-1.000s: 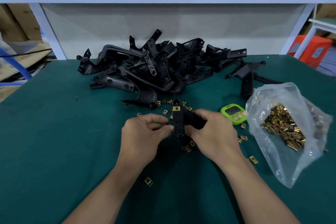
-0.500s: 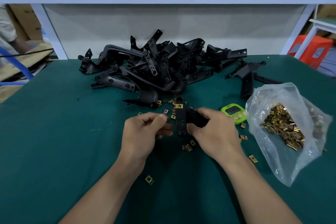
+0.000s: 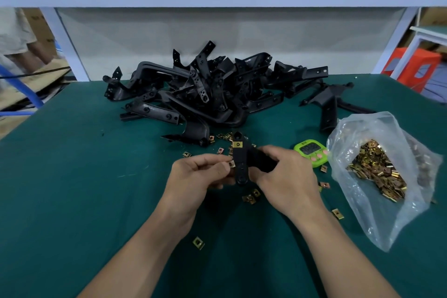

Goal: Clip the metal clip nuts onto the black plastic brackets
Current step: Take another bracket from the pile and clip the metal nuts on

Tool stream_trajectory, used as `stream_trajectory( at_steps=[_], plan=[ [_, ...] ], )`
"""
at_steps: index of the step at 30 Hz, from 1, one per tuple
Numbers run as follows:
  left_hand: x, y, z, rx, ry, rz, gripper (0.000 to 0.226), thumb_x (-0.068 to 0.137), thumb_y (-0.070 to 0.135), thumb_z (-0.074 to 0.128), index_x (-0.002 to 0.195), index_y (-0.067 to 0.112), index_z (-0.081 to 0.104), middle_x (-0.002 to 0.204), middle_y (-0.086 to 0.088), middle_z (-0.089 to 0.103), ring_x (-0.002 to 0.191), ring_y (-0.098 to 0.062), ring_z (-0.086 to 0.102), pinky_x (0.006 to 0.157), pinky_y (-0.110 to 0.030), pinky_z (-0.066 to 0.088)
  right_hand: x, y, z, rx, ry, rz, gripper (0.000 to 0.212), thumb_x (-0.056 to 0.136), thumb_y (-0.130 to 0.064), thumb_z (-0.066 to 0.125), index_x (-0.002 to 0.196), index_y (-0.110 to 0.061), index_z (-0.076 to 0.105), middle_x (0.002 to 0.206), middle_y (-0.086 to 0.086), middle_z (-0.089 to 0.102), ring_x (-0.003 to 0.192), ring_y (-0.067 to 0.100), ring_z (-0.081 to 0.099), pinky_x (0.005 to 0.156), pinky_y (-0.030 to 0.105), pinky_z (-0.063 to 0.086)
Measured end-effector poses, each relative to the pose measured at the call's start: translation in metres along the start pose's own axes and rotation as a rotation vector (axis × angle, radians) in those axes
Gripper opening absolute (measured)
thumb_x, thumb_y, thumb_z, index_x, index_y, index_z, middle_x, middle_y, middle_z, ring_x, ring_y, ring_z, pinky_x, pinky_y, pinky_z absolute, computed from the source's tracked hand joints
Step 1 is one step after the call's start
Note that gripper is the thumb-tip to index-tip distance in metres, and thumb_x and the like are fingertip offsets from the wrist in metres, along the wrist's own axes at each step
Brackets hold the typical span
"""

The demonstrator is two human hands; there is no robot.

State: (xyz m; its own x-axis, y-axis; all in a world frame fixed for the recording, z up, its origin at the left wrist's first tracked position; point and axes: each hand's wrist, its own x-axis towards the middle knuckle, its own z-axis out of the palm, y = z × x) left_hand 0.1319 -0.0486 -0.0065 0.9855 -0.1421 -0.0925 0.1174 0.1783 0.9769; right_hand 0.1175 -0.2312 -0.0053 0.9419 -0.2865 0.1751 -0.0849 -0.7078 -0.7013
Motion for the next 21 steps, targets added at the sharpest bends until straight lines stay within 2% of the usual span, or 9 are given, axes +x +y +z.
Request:
stream_trajectory(
  at_steps=[8, 13, 15, 18, 21],
  plan=[
    [-0.0003, 0.0041, -0.0074, 0.052, -0.106, -0.048, 0.015, 0.086, 0.0, 0.073, 0.085, 0.011, 0.083, 0.078, -0.015, 0.075, 0.062, -0.018, 0.067, 0.06, -0.023, 0.053, -0.0028, -0.0011, -0.0003, -0.008, 0.005, -0.022, 0.03, 0.07, -0.048, 0.074, 0.098, -0.05, 0.064, 0.073, -0.022, 0.067, 0.067, 0.004, 0.063, 0.062, 0.034, 0.057],
    [-0.0008, 0.0028, -0.0086, 0.082, -0.113, -0.08, 0.016, 0.086, -0.002, 0.074, 0.081, 0.01, 0.083, 0.074, -0.014, 0.073, 0.06, -0.018, 0.067, 0.06, -0.023, 0.054, -0.0049, -0.0028, -0.0001, -0.06, -0.011, -0.031, 0.03, 0.073, -0.045, 0.075, 0.101, -0.047, 0.066, 0.076, -0.018, 0.067, 0.072, 0.011, 0.063, 0.065, 0.036, 0.056],
    [-0.0018, 0.0005, -0.0055, 0.08, -0.084, -0.068, 0.016, 0.086, -0.003, 0.073, 0.085, 0.01, 0.083, 0.075, -0.013, 0.074, 0.06, -0.017, 0.067, 0.058, -0.022, 0.053, -0.0058, -0.0043, 0.0005, -0.095, -0.009, -0.045, 0.029, 0.076, -0.042, 0.076, 0.104, -0.043, 0.069, 0.083, -0.014, 0.067, 0.078, 0.018, 0.063, 0.071, 0.039, 0.056],
    [-0.0026, -0.001, -0.0023, 0.071, -0.039, -0.068, 0.026, 0.087, -0.002, 0.073, 0.092, 0.02, 0.084, 0.077, -0.013, 0.076, 0.063, -0.016, 0.069, 0.056, -0.019, 0.05, -0.0073, -0.0066, 0.0009, -0.145, 0.01, -0.07, 0.026, 0.081, -0.039, 0.078, 0.106, -0.036, 0.07, 0.09, -0.01, 0.065, 0.084, 0.024, 0.061, 0.076, 0.041, 0.054],
    [-0.0045, -0.0005, -0.0039, 0.14, -0.016, -0.068, 0.032, 0.086, 0.0, 0.075, 0.104, 0.025, 0.079, 0.079, -0.014, 0.077, 0.068, -0.019, 0.072, 0.062, -0.02, 0.053, -0.0101, -0.0093, 0.0019, -0.202, 0.014, -0.117, 0.026, 0.083, -0.037, 0.077, 0.108, -0.035, 0.07, 0.089, -0.009, 0.061, 0.082, 0.024, 0.059, 0.074, 0.039, 0.052]
  ],
)
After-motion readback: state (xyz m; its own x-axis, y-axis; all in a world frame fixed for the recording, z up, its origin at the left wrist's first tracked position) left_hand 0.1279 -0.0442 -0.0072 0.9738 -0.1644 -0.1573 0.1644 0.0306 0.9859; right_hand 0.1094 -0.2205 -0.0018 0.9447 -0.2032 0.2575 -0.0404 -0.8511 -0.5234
